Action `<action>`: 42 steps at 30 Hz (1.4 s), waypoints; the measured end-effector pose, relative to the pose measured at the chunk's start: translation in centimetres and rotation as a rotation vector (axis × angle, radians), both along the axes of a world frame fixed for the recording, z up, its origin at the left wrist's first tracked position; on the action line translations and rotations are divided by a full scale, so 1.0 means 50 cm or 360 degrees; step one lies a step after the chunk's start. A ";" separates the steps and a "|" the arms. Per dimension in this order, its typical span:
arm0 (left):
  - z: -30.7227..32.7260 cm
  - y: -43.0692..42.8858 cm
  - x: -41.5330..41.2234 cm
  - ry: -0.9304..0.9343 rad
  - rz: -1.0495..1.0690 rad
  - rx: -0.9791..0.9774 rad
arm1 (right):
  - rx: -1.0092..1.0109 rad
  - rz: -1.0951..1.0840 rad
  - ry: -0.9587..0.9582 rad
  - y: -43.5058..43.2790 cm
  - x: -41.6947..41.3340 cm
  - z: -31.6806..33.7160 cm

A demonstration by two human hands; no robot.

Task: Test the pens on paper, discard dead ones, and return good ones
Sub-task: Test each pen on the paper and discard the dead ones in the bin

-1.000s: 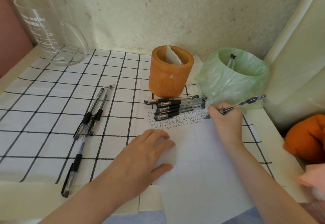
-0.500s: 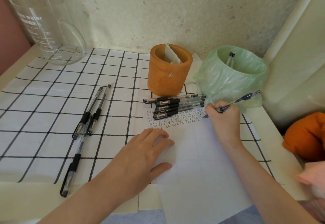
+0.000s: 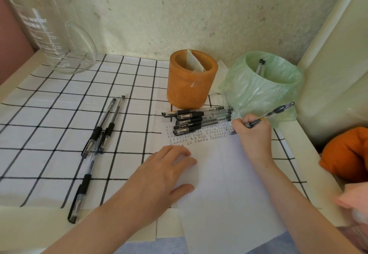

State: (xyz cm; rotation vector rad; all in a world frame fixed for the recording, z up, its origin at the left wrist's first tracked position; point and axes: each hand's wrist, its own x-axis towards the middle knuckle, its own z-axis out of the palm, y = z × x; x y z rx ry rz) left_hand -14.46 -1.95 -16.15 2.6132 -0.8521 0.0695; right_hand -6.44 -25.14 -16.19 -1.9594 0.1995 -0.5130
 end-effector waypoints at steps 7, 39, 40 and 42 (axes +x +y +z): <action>0.000 0.000 0.001 0.0001 -0.0001 0.0010 | -0.0014 -0.0004 -0.0017 0.000 0.002 0.001; 0.001 0.000 0.002 0.0041 -0.0007 0.0001 | 0.0160 0.0007 0.0045 0.004 -0.007 0.015; 0.002 0.000 0.002 0.0048 -0.0011 -0.0003 | 0.0254 0.0050 0.0053 0.011 -0.013 0.029; 0.002 0.000 0.003 0.0049 -0.0025 -0.0004 | 0.0414 0.0246 0.0156 0.024 -0.026 0.056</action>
